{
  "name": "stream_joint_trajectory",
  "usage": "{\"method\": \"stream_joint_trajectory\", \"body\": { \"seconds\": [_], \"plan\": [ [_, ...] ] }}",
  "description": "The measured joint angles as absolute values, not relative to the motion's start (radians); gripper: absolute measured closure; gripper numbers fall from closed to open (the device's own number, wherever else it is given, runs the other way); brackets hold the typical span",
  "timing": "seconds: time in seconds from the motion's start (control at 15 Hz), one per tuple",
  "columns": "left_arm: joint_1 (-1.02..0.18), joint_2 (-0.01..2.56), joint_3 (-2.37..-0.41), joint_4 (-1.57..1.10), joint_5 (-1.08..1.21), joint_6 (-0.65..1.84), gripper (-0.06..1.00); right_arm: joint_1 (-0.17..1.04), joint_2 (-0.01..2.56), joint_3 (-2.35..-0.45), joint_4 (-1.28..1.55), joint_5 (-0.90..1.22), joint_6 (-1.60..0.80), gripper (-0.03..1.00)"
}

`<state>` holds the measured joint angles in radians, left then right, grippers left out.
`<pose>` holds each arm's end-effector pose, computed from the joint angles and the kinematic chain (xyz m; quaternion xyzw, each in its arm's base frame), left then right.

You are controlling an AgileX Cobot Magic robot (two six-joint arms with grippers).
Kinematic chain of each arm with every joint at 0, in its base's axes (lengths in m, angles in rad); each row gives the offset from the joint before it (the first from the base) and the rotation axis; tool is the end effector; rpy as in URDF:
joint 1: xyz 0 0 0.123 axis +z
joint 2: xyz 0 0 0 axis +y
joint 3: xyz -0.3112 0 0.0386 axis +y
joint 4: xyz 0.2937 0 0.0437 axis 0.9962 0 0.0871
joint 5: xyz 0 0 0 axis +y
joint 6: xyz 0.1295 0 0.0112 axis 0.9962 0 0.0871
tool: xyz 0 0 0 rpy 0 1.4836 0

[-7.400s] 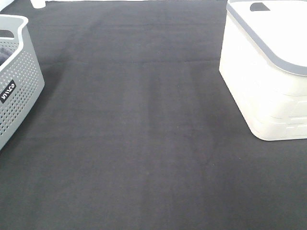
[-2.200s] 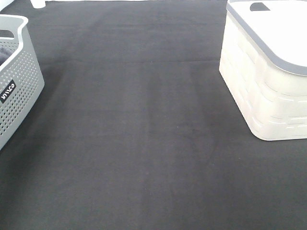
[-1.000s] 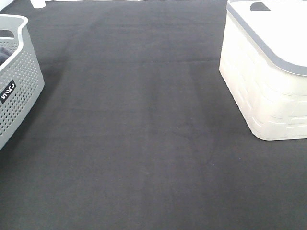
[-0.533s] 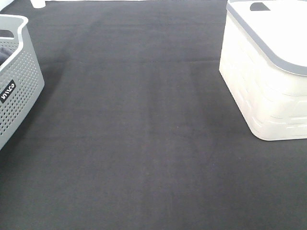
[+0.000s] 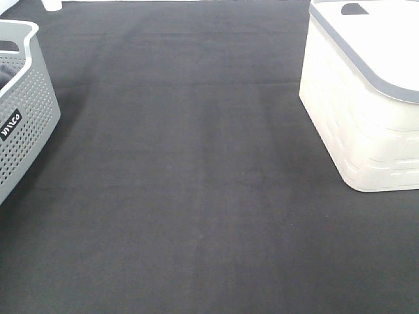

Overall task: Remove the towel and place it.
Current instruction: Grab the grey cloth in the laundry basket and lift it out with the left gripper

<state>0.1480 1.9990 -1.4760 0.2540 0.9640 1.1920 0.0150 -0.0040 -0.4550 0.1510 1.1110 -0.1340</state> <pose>0.4550 0.0950 0.1562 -0.5475 -0.8253 -0.1387 0.0018 0.0414 0.0182 0.2611 -0.0683 0.8710 0.0466 0.4843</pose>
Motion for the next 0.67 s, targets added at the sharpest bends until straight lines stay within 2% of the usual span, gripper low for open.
{"method": "stream_joint_trajectory", "body": {
  "seconds": [0.13,0.67],
  "plan": [
    [0.148,1.999,-1.476,0.255,0.964,1.162,0.87,0.015,-0.004,-0.455,0.151,1.111,-0.134,0.27],
    [0.148,1.999,-1.476,0.263,0.962,1.079,0.94,0.015,-0.004,-0.455,0.151,1.111,-0.134,0.27]
  ]
}}
